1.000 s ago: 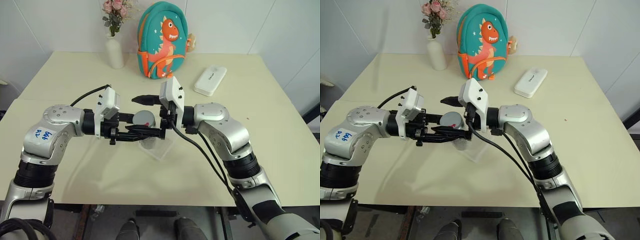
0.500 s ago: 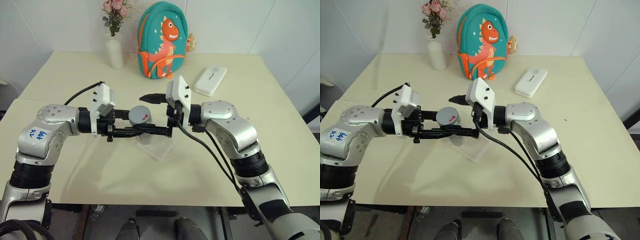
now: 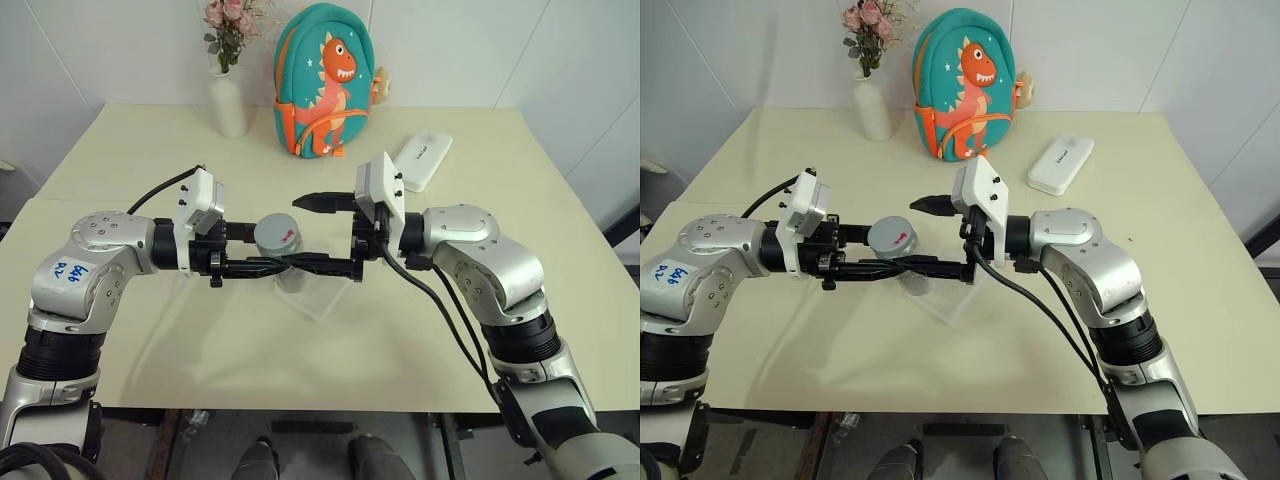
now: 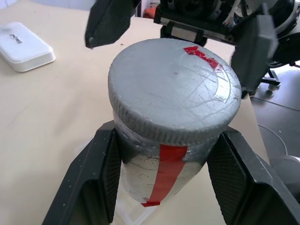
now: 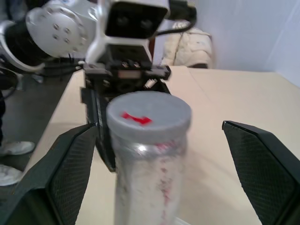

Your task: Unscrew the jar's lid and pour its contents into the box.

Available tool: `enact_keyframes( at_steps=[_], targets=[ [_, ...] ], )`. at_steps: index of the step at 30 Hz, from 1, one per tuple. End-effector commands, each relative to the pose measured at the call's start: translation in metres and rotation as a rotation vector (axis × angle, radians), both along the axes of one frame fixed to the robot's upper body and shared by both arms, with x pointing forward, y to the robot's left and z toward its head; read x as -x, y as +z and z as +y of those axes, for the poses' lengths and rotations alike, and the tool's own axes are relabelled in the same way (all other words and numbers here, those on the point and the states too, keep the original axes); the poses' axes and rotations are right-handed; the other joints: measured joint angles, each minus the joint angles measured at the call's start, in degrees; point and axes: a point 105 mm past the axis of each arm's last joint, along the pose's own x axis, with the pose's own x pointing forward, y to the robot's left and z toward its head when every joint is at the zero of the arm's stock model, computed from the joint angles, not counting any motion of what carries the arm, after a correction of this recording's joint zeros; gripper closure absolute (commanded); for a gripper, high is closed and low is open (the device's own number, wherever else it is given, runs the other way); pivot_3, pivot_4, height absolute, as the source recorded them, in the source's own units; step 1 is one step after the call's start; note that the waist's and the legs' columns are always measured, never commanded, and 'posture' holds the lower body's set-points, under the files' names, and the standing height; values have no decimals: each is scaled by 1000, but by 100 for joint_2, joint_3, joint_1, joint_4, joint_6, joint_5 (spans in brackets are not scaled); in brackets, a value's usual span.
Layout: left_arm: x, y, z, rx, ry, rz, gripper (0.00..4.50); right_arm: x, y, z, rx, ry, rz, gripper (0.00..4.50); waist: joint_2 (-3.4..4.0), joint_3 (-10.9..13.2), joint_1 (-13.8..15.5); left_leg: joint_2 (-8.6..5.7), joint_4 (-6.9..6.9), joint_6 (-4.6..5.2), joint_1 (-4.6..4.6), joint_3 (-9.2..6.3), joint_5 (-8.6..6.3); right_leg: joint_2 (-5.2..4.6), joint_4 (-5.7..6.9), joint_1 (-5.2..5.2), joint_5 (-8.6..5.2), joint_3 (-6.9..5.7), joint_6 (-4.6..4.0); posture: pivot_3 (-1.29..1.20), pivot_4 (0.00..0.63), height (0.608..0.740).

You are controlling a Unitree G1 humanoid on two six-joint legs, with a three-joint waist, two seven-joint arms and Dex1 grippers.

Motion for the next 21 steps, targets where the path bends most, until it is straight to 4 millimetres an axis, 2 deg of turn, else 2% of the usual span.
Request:
enact_keyframes(
  at_steps=[1, 9, 21],
  targets=[
    [3, 8, 2, 17, -13, -41, 2110, 11, 13, 2, -54, 27, -24, 46, 0, 0, 5, 0, 0, 0, 0, 0, 0, 0, 0, 0, 0, 0, 0, 0, 150, 740],
    [0, 8, -2, 21, -39, -29, 2110, 11, 18, 13, -96, 25, -9, 46, 0, 0, 13, 0, 1, 0, -1, 0, 0, 0, -1, 0, 0, 0, 0, 0, 150, 740],
    [-2, 8, -12, -8, -94, -9, 2110, 5, 11, 35, -74, 20, -26, 46, 0, 1, 10, 0, 1, 0, -2, 0, 0, 0, 0, -2, 0, -1, 0, 0, 150, 740]
  ],
)
